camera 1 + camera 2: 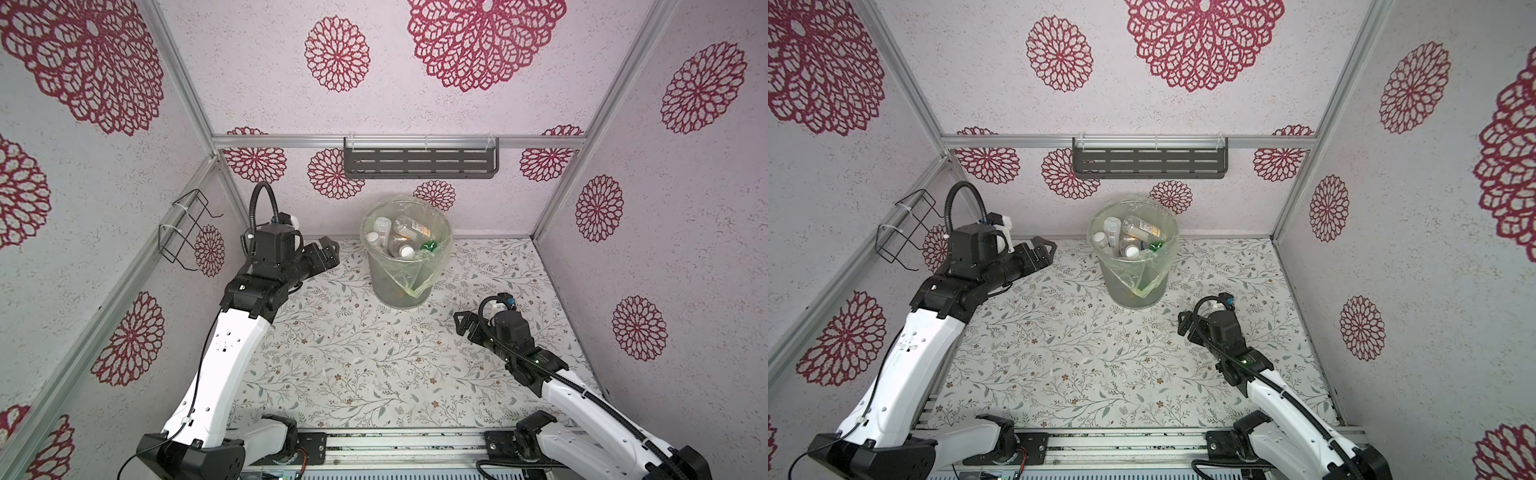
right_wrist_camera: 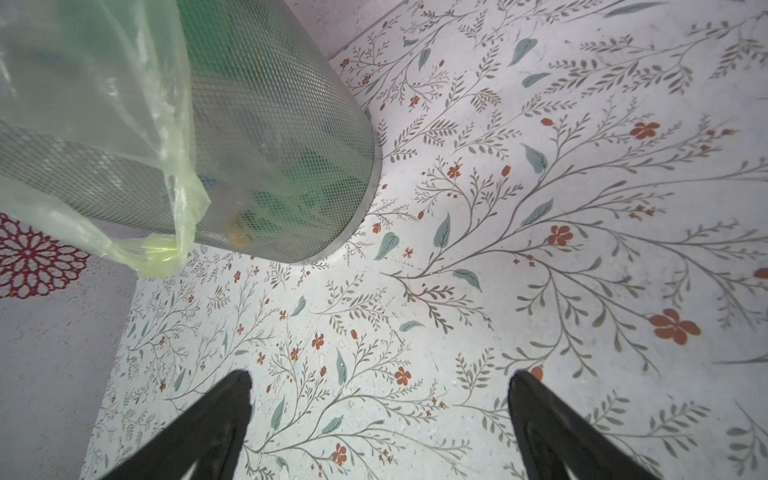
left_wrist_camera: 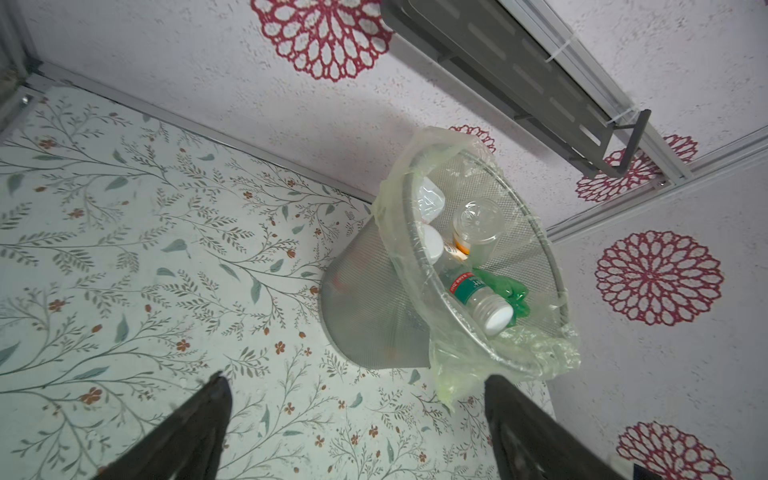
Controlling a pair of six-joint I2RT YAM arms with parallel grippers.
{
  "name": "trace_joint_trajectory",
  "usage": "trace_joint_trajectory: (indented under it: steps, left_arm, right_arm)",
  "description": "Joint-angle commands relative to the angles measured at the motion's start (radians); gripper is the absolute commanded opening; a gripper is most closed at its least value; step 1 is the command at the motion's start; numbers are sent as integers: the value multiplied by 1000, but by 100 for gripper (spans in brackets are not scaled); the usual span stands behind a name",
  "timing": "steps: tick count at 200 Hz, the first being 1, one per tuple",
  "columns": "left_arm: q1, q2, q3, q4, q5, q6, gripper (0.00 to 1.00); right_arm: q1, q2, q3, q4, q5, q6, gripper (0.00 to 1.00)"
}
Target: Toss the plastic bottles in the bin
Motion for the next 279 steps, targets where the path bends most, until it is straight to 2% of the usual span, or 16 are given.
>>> trace_joint_trajectory:
  steps: [1, 84, 107, 142, 187, 207, 232, 279]
  left_arm:
    - [13, -39, -43, 23, -99, 66, 97]
    - [35, -117, -305, 107, -332, 149, 97]
    - [47, -129, -388, 158, -385, 170, 97]
    - [91, -118, -480, 212, -406, 172, 97]
    - [155, -92, -583, 316, -425, 206, 97]
    - [199, -93, -640, 391, -432, 221, 97]
    - [226, -88, -727, 508, -546, 227, 97]
    - [269, -82, -904, 852, -577, 245, 97]
  right_arm:
    - [-3, 9, 52, -27, 67, -64, 99]
    - [-4, 47, 79, -13, 167, -228, 99]
    - [-4, 32, 41, 38, 249, -232, 99]
    - [-5, -54, -50, 163, 342, -291, 99]
    - [-10, -105, -101, 237, 440, -396, 99]
    - [-14, -100, -108, 254, 478, -433, 99]
    - [-18, -90, -120, 285, 512, -457, 99]
    - [-23, -97, -153, 323, 547, -473, 99]
